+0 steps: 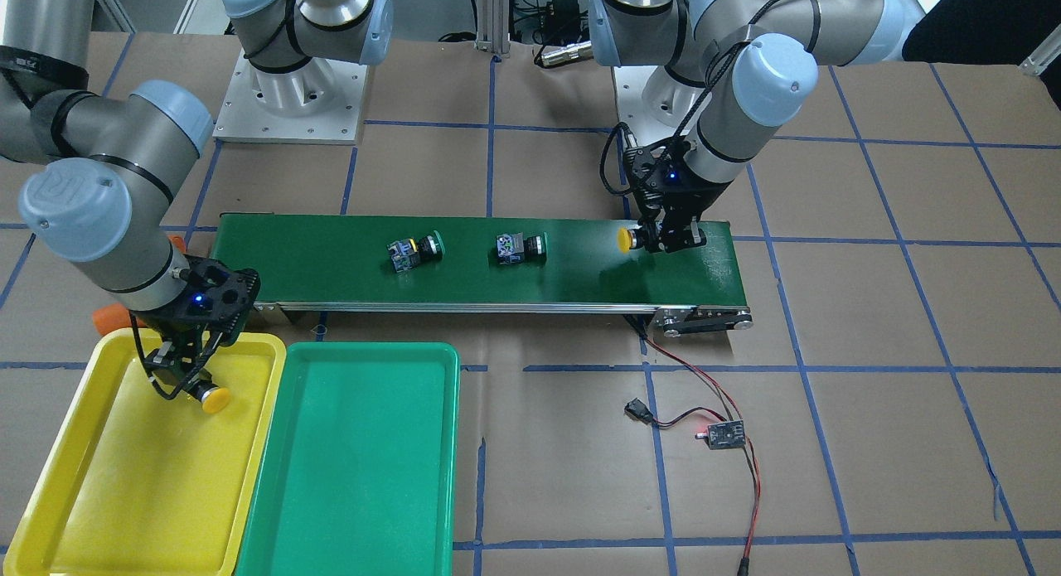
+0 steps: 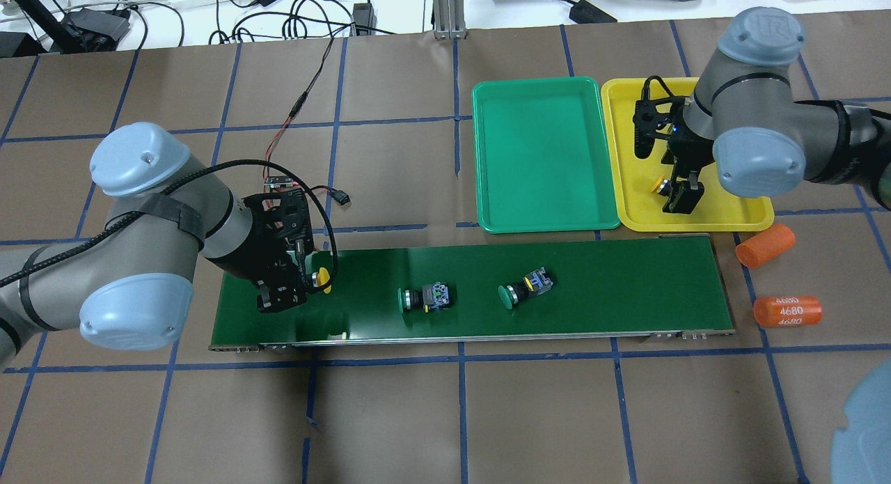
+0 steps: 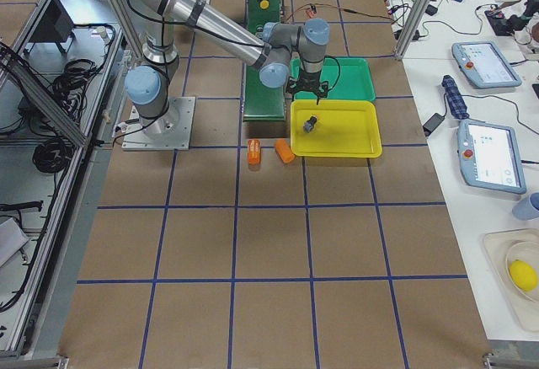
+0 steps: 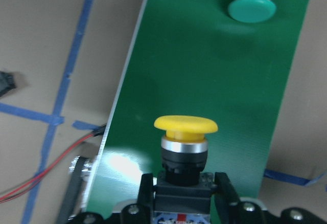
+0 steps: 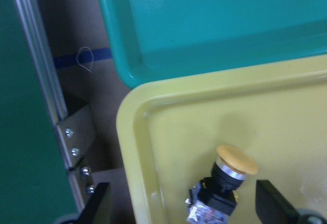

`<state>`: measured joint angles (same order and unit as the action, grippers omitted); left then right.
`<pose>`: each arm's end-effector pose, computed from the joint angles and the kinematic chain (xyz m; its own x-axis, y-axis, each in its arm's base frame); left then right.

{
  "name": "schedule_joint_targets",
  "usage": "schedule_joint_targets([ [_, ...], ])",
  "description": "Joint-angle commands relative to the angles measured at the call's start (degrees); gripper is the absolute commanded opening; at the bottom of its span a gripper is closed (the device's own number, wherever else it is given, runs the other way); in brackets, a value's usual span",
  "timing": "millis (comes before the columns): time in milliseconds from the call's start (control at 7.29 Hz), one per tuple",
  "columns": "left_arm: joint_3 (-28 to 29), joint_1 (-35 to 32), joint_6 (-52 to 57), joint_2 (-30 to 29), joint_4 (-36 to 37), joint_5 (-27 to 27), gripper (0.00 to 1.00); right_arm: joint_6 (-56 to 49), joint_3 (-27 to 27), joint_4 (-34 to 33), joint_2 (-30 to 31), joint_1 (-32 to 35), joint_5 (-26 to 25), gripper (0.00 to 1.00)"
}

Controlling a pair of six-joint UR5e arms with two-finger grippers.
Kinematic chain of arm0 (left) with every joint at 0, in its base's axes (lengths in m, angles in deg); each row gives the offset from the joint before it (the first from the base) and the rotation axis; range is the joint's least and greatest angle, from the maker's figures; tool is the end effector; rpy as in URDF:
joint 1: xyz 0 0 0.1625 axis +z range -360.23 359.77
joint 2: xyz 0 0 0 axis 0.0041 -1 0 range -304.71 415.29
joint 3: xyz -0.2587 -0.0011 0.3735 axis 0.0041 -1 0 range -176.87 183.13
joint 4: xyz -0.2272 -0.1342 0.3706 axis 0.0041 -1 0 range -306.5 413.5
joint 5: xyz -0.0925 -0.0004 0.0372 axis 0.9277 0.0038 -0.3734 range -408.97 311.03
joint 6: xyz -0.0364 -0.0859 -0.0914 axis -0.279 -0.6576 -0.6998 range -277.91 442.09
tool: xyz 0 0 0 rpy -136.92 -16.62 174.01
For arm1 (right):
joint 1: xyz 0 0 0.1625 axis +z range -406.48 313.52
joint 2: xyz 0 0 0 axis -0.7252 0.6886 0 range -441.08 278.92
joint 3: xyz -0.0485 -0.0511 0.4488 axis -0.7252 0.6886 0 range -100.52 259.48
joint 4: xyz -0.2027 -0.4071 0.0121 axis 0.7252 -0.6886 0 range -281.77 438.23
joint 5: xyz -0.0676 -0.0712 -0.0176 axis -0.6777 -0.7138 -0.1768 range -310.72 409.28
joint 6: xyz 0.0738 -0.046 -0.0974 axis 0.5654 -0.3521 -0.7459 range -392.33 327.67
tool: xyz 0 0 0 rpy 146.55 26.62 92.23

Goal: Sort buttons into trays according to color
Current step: 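Carry yellow button to belt with left gripper while right drops its button in yellow tray, then release yellow button on belt with left gripper while right returns to belt end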

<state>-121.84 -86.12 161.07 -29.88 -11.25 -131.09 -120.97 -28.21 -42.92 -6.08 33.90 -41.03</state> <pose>-0.1202 -0.4359 0.2594 -0.2588 0.9597 0.1099 0.9553 0.2711 -0.1176 0.0339 -0.5939 0.2332 -0.1904 -0.9813 -0.0269 -0.9817 0.1903 0.0059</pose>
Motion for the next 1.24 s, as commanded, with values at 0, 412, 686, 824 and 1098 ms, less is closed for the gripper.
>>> schedule_joint_targets([
  [0, -1.6, 0.02, -4.59, 0.89, 1.47, 0.29, 1.0, 0.05, -6.79, 3.29, 6.54, 3.96, 3.55, 1.0],
  [412, 5.75, 0.99, -9.81, -2.88, -1.58, 0.12, 1.0, -1.71, -11.48, 3.2, 11.84, 11.71, -1.54, 1.0],
  [686, 14.27, 0.99, -9.99, -6.74, -6.69, 0.12, 1.0, -3.02, -11.75, 3.2, 11.06, 14.27, -2.67, 1.0],
  [824, 17.71, 0.9, -10.25, -8.41, -9.75, 0.21, 1.0, -3.99, -11.57, 3.11, 10.88, 14.27, -3.03, 1.0],
  [1098, 23.51, 0.9, -18.12, -9.83, -14.59, 0.12, 1.0, -0.41, -13.84, 2.24, 9.48, 14.27, -2.07, 1.0],
])
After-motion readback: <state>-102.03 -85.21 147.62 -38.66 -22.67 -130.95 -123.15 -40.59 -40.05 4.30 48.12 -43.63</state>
